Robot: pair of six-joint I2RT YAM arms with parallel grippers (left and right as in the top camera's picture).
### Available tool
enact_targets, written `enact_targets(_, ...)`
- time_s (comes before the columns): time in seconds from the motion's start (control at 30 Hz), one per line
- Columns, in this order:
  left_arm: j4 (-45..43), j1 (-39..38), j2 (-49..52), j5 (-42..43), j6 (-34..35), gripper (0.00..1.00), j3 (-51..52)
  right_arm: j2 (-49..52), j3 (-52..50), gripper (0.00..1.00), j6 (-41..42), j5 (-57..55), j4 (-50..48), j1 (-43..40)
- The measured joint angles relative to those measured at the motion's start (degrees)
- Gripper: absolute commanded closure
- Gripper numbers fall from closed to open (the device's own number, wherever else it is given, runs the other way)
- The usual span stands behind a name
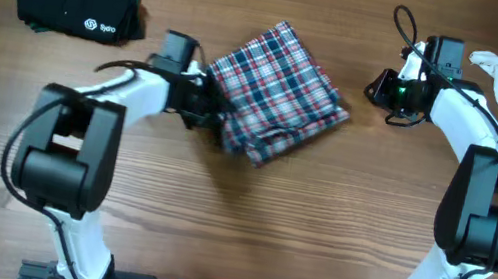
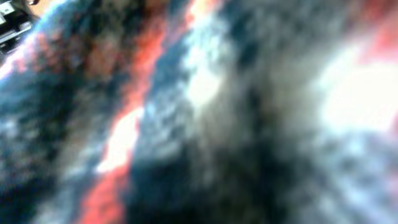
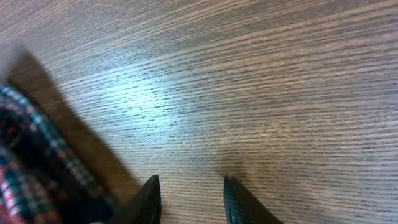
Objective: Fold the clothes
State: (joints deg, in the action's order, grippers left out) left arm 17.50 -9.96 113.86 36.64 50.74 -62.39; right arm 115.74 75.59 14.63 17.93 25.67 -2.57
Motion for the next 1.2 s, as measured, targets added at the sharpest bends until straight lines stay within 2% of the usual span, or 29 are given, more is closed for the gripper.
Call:
enact_targets(0.33,7.02,13.60,0.22,3.15,-17.81,0.83,-0.15,0.00,0.00,0.67,0.00,0.00,-0.04,0.00)
enact_targets(0.47,9.64,14.73,0.24,3.15,-23.10,0.85,-0.83,0.00,0.00,0.67,0.02,0.00,-0.46,-0.02)
enact_targets(0.53,9.31,14.19,0.26,3.17,-22.27,0.86,-0.90,0.00,0.00,0.67,0.02,0.24,-0.46,-0.02)
enact_targets(0.63,8.13,10.88,0.39,4.09,-16.20,0.86,-0.92,0.00,0.00,0.67,0.02,0.68,-0.46,0.00)
enact_targets(0.73,7.98,4.35,0.61,5.31,-9.99,0.85,-0.94,0.00,0.00,0.67,0.04,0.85,-0.46,0.00)
enact_targets(0.87,6.23,-6.88,0.74,6.34,1.53,0.82,-0.92,0.00,0.00,0.67,0.02,1.11,-0.46,0.00)
enact_targets(0.9,4.17,-9.60,0.85,6.40,5.07,0.74,-0.85,0.00,0.00,0.67,0.02,1.11,-0.44,0.00)
enact_targets(0.93,1.68,-11.98,1.03,6.56,8.13,0.46,-0.83,0.00,0.00,0.67,0.04,1.11,-0.42,0.00)
enact_targets(0.97,-2.43,-14.03,1.14,6.73,10.80,0.31,-0.59,0.00,0.00,0.67,0.02,1.11,-0.37,0.00)
enact_targets(1.03,-8.41,-15.76,1.20,6.75,13.42,0.08,-0.46,0.00,0.00,0.66,0.04,1.11,-0.17,-0.02)
enact_targets(1.07,-11.45,-16.04,1.07,6.82,14.67,0.01,-0.46,0.00,0.00,0.67,0.04,1.11,-0.17,-0.02)
enact_targets(1.17,-13.14,-15.93,-0.90,6.69,16.09,0.01,-0.46,0.00,0.00,0.66,1.22,-0.39,-0.15,0.00)
enact_targets(1.2,-13.09,-15.91,-1.86,6.67,15.96,0.01,-0.46,0.00,0.00,0.70,2.08,-1.57,-0.17,-0.07)
